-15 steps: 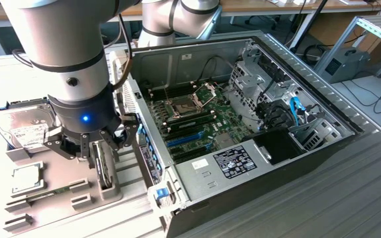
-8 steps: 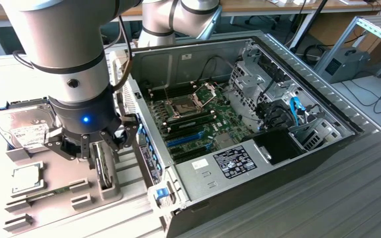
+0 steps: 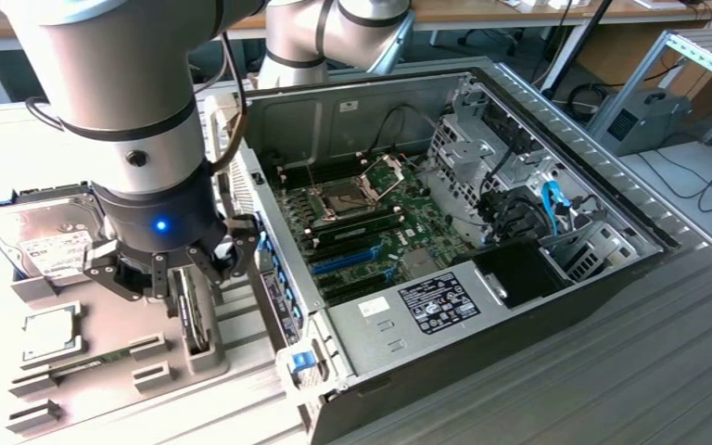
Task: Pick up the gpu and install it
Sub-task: 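Pick up the gpu and move the gpu toward the slot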
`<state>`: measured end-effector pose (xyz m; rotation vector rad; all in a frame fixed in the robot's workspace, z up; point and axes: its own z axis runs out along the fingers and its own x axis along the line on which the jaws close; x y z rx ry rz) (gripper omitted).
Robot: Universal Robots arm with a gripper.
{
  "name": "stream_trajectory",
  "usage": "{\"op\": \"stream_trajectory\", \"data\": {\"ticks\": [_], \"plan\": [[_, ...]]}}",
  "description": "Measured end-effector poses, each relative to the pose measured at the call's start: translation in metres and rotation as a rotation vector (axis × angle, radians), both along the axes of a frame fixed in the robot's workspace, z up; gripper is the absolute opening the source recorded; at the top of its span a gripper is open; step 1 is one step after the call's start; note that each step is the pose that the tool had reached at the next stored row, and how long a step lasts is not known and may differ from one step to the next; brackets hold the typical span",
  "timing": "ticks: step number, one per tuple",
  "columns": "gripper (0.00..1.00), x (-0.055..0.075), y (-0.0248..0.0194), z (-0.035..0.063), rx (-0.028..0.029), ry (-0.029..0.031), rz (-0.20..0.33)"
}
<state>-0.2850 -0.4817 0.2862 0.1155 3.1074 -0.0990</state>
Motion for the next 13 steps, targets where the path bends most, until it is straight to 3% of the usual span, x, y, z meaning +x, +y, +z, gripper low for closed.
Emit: {"op": "stream_trajectory", "data": {"ticks": [9,13], "plan": [[0.48,-0.0001,0.0002,-0.0043,-0.0014,0.0001,0.000],[0.48,-0.0003,0.0062,-0.0056,-0.0020,0.0001,0.000]]}}
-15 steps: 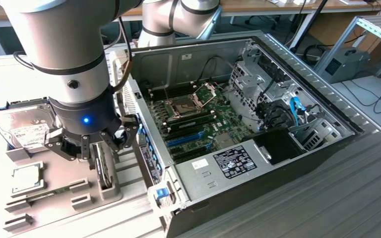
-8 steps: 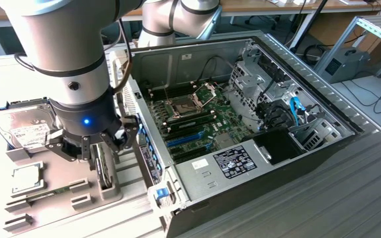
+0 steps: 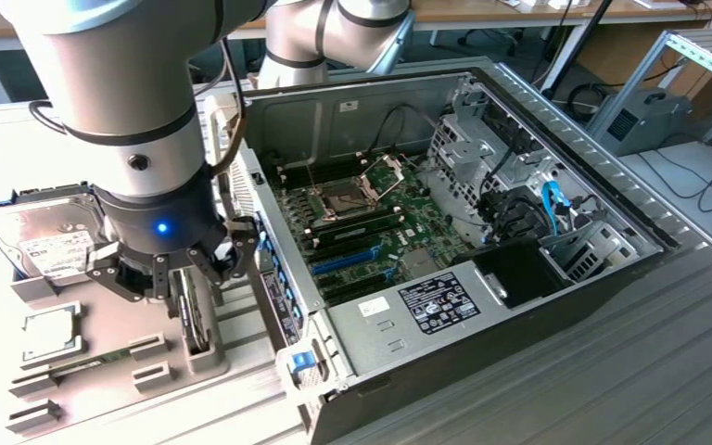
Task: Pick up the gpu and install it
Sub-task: 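Pick up the gpu and move the gpu toward the slot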
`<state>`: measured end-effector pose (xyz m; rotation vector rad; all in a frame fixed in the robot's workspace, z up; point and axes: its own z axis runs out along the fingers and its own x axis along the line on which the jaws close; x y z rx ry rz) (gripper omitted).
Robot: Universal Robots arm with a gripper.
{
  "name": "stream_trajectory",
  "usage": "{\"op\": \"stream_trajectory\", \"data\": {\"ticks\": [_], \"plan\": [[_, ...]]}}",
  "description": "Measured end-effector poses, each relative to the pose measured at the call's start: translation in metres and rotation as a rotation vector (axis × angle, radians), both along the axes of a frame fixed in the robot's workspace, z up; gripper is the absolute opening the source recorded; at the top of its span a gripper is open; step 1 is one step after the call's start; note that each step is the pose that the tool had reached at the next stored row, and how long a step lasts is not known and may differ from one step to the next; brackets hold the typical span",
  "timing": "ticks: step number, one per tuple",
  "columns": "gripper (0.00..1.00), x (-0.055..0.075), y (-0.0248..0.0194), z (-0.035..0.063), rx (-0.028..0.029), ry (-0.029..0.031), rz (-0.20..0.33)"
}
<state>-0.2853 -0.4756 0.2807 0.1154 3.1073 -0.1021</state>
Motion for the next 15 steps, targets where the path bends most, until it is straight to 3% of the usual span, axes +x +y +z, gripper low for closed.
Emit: {"op": "stream_trajectory", "data": {"ticks": [7,12,15], "plan": [[0.48,-0.006,0.0178,-0.0036,-0.0001,0.0000,0.000],[0.48,-0.006,0.0217,-0.0115,-0.0001,0.0001,-0.002],[0.48,-0.007,0.0274,-0.0149,-0.0002,-0.0001,-0.003]]}}
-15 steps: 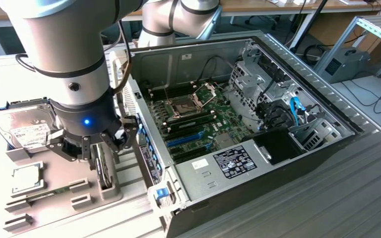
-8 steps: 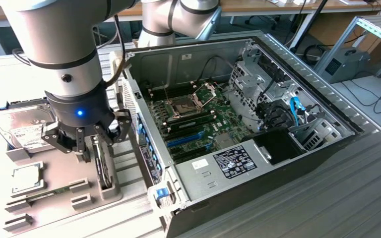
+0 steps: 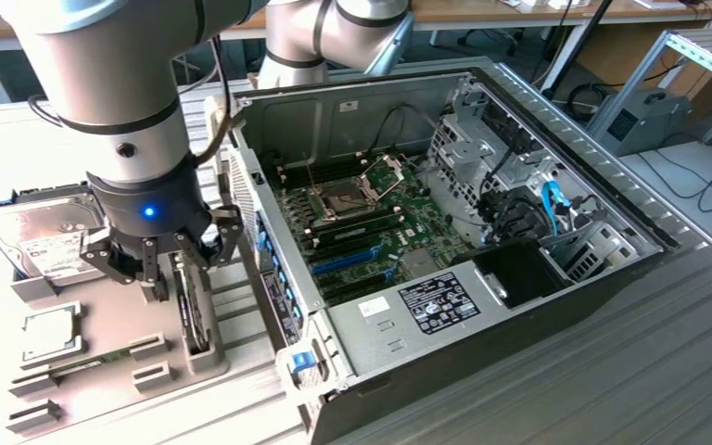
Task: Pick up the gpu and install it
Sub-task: 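Pick up the gpu and move the gpu toward the slot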
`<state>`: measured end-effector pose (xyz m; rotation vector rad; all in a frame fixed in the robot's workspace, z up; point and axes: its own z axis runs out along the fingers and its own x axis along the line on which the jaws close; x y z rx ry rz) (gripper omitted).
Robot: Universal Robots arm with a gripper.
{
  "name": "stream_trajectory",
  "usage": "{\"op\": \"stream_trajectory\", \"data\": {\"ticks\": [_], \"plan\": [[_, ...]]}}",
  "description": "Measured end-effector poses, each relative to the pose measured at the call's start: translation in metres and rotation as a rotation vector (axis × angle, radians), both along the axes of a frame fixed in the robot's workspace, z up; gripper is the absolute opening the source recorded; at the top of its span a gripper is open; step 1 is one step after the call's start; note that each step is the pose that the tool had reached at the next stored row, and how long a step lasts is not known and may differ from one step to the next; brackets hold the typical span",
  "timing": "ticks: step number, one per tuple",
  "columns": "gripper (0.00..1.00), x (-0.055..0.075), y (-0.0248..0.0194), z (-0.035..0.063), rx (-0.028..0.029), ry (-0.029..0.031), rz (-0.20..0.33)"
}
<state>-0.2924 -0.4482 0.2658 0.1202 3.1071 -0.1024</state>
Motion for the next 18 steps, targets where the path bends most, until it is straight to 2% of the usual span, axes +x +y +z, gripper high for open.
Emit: {"op": "stream_trajectory", "data": {"ticks": [2,8,12,18], "plan": [[0.48,-0.002,0.0065,-0.0028,-0.0001,0.0001,-0.001],[0.48,-0.003,0.0156,-0.0102,-0.0001,0.0001,-0.002],[0.48,-0.004,0.0191,-0.0142,-0.0001,0.0000,-0.002],[0.48,-0.004,0.0211,-0.0217,-0.0001,0.0000,-0.002]]}}
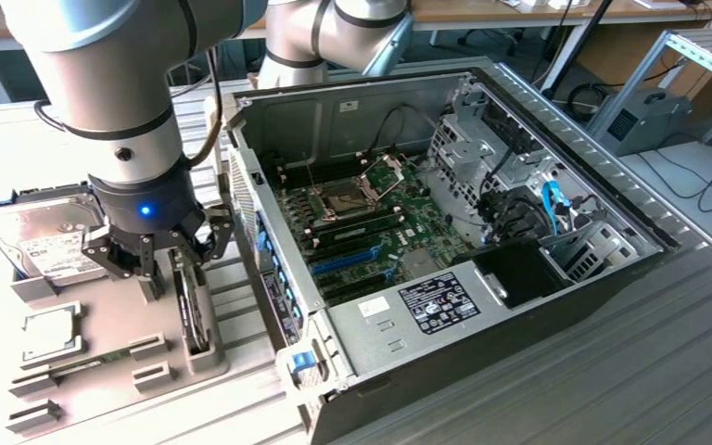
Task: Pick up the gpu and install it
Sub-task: 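Pick up the gpu and move the gpu toward the slot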
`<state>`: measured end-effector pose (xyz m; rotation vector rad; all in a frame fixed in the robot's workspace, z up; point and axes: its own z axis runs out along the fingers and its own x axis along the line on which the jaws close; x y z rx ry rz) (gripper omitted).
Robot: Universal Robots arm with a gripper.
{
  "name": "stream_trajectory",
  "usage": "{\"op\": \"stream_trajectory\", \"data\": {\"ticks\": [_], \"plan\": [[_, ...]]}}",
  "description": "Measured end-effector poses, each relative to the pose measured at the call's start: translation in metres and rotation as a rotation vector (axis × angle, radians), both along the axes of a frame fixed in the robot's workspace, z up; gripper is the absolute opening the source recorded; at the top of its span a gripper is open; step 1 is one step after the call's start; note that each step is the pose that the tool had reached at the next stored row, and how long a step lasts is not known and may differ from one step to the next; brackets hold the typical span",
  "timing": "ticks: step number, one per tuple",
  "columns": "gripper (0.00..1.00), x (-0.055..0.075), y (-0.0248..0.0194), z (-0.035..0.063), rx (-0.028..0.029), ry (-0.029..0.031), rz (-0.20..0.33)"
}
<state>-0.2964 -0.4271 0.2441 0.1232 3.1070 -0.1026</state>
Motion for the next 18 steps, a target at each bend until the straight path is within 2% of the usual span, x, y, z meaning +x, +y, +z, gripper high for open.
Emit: {"op": "stream_trajectory", "data": {"ticks": [11,12,14,15,16,18], "plan": [[0.48,-0.0001,0.0004,-0.0032,0.0002,0.0000,0.000],[0.47,-0.0001,0.0004,-0.0033,0.0002,0.0000,0.000],[0.34,-0.0001,0.0004,-0.0032,0.0003,0.0001,0.000],[0.34,-0.0001,0.0004,-0.0032,0.0003,0.0002,0.000],[0.28,-0.0001,0.0004,-0.0032,0.0003,0.0001,0.000],[0.26,-0.0001,0.0004,-0.0032,0.0003,0.0001,0.000]]}}
